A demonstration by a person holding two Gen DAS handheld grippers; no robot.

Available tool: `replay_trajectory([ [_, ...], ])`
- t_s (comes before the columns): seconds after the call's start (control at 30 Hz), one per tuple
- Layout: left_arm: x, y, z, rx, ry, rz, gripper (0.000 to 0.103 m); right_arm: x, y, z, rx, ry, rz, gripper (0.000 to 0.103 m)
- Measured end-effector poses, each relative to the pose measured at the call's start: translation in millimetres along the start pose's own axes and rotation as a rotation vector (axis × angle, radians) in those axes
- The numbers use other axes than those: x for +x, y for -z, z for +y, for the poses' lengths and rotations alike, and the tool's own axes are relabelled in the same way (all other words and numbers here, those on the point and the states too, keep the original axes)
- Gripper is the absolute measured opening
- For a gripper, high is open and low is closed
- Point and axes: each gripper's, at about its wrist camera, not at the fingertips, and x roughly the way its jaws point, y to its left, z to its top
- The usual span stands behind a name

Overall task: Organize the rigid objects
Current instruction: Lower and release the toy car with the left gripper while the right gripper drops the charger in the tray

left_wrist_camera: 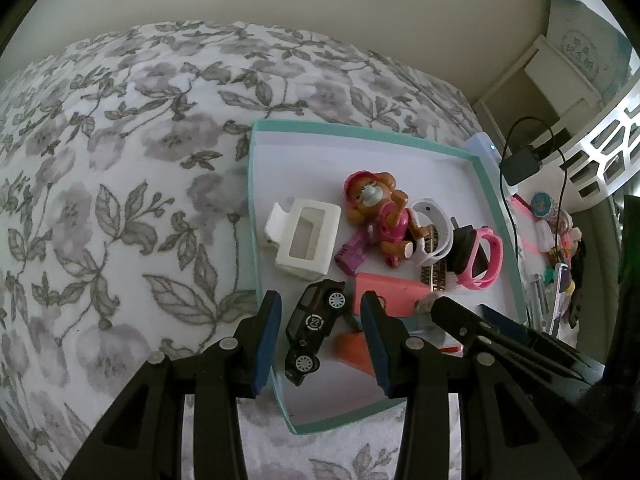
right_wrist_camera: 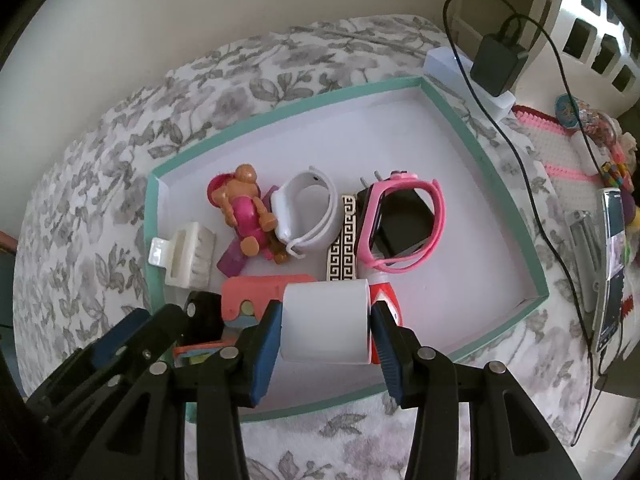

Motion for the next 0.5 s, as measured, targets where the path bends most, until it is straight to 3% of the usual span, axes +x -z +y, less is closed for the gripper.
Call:
replay_trajectory([
  [0.5,-9.6,-6.3,10.8,-0.026,-0.097,-0.040,0.043,-1.7,-0.2,4.5,-0.025,0.003,-0.010,0.048],
])
